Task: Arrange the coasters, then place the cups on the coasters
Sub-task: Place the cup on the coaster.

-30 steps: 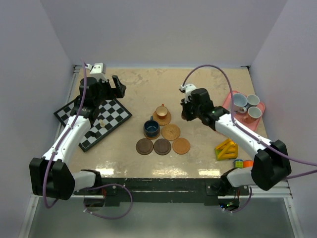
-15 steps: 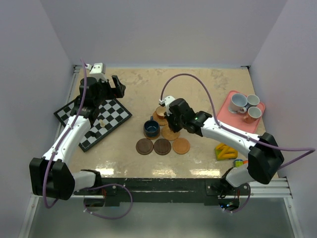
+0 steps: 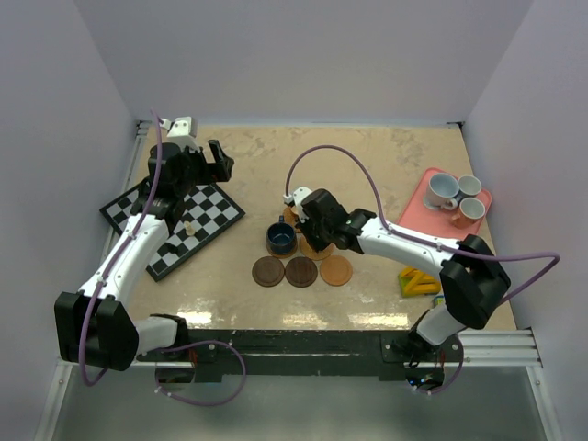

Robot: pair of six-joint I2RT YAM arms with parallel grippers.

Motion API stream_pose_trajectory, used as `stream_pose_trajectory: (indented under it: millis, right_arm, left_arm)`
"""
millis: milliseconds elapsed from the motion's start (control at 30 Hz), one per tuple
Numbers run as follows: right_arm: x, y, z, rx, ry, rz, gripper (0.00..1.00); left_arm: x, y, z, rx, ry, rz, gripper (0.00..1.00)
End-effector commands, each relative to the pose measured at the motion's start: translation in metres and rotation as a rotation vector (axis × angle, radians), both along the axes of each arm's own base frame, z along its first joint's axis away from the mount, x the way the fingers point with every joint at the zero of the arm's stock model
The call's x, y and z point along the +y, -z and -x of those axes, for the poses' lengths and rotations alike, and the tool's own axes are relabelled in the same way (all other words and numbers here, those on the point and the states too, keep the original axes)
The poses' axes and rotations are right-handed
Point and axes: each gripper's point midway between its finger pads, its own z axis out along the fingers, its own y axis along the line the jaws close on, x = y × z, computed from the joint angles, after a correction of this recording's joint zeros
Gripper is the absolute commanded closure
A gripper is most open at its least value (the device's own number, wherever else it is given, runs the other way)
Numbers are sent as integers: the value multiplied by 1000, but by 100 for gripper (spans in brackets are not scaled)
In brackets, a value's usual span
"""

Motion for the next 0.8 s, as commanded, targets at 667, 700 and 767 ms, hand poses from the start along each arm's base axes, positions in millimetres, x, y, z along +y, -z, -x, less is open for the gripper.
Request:
stream_pose_trajectory:
  millis: [667, 700, 767]
  right_arm:
    - [16, -24, -30, -139, -44, -5, 100]
    - [15, -23, -30, -137, -45, -2, 100]
    - [15, -23, -30, -138, -45, 1, 100]
  left_arm:
    - [-3, -24, -8, -75, 9, -8, 4]
    - [-3, -25, -9, -77, 9, -8, 4]
    - [-3, -25, -9, -77, 9, -8, 4]
